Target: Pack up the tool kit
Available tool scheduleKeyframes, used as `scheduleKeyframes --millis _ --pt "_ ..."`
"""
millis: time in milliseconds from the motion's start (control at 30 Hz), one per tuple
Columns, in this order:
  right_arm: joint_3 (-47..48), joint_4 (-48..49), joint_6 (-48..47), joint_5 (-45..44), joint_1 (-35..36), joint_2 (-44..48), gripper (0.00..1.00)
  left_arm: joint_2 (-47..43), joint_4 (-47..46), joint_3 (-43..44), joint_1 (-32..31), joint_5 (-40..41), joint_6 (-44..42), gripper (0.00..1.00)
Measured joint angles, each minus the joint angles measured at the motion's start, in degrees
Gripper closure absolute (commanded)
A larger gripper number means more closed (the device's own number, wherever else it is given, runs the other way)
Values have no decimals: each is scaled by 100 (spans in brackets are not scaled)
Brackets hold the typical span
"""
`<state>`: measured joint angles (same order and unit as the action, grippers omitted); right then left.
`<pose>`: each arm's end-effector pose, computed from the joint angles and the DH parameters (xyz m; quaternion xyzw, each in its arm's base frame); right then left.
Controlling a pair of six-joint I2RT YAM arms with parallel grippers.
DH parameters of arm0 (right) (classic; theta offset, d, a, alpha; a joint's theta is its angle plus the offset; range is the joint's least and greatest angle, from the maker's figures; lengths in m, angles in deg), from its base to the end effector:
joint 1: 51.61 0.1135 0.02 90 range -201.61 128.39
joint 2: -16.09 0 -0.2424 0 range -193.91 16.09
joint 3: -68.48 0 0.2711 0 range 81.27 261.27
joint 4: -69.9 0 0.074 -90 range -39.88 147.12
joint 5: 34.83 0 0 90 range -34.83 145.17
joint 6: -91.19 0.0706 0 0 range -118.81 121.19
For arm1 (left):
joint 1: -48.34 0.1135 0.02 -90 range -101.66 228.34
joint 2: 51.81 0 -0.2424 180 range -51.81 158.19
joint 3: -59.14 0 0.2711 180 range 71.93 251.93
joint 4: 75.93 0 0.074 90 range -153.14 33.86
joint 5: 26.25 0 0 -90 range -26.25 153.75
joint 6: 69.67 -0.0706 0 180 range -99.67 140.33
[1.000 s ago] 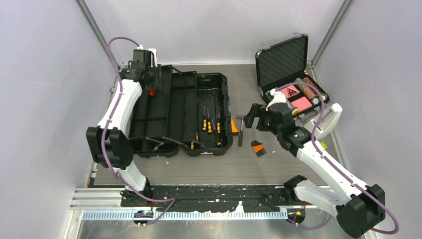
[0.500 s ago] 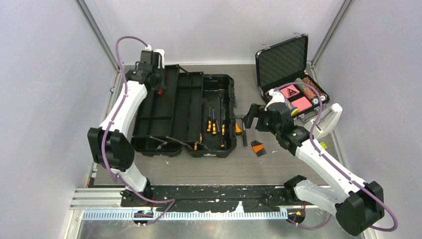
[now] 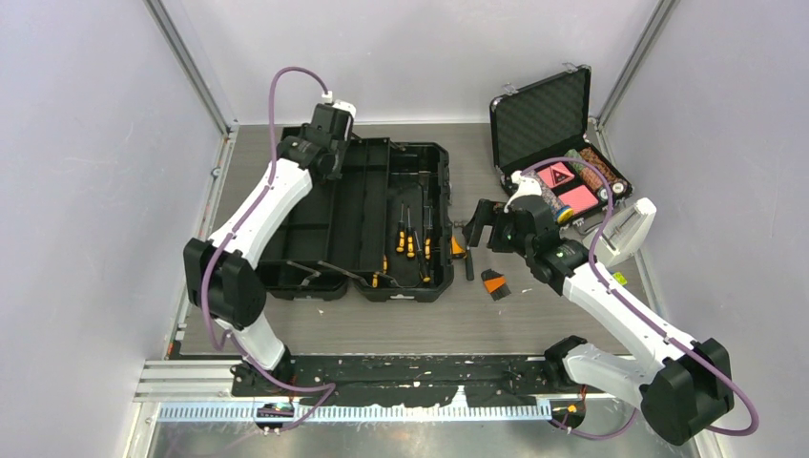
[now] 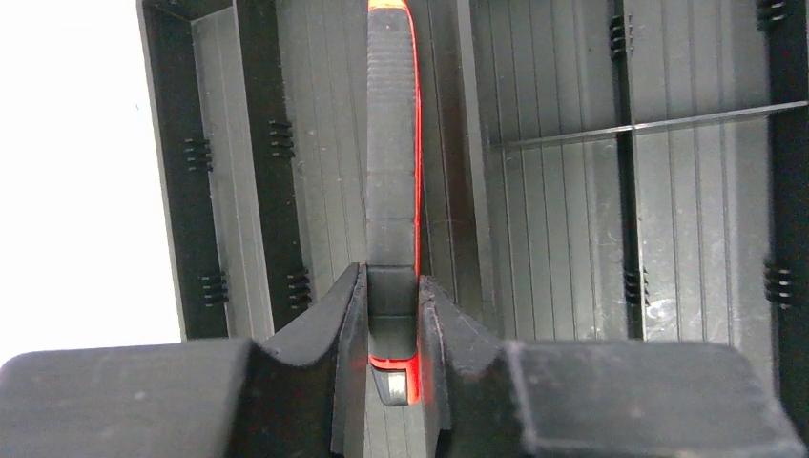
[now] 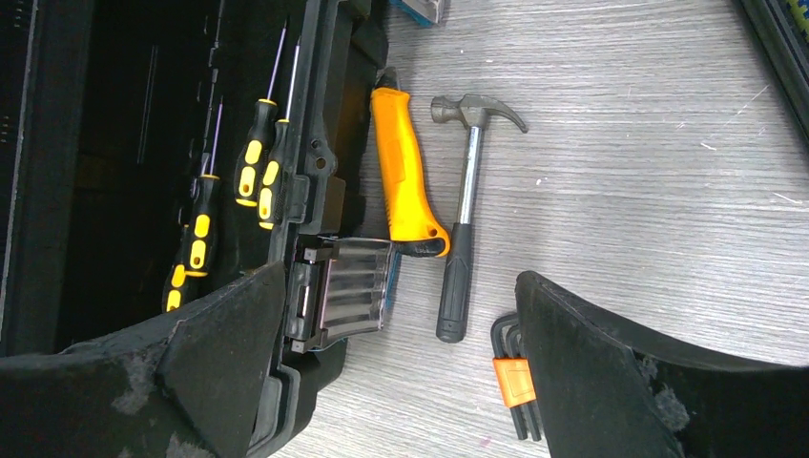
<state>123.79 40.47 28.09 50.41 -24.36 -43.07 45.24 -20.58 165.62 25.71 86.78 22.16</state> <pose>0.2577 0.1262 0.2242 0.0170 0.8793 0.1835 0.4392 0.3926 -0.1338 0.2987 0.0903 0.9069 0.1029 0.3986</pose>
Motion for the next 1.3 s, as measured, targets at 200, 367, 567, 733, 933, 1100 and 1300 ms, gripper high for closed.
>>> scheduleKeyframes --millis 200,367,567,733,933,1100,1300 --pt "-2 39 4 42 0 -4 5 136 105 103 -168 210 -81 64" --pt "-2 42 4 42 0 -13 5 72 140 122 -173 15 -33 64" --pt "-2 42 7 42 0 -13 5 -133 216 120 -94 -424 127 64" --pt "-4 44 0 42 0 -13 5 -273 177 120 -195 -1019 413 64" --pt "-4 44 0 42 -7 -13 5 -289 11 120 -24 -1191 645 65" --pt "-7 50 -7 31 -9 -37 5 -280 -7 122 282 -1172 728 59" --pt "-7 240 -125 9 -9 -413 10 -546 -146 -212 385 -1252 918 41"
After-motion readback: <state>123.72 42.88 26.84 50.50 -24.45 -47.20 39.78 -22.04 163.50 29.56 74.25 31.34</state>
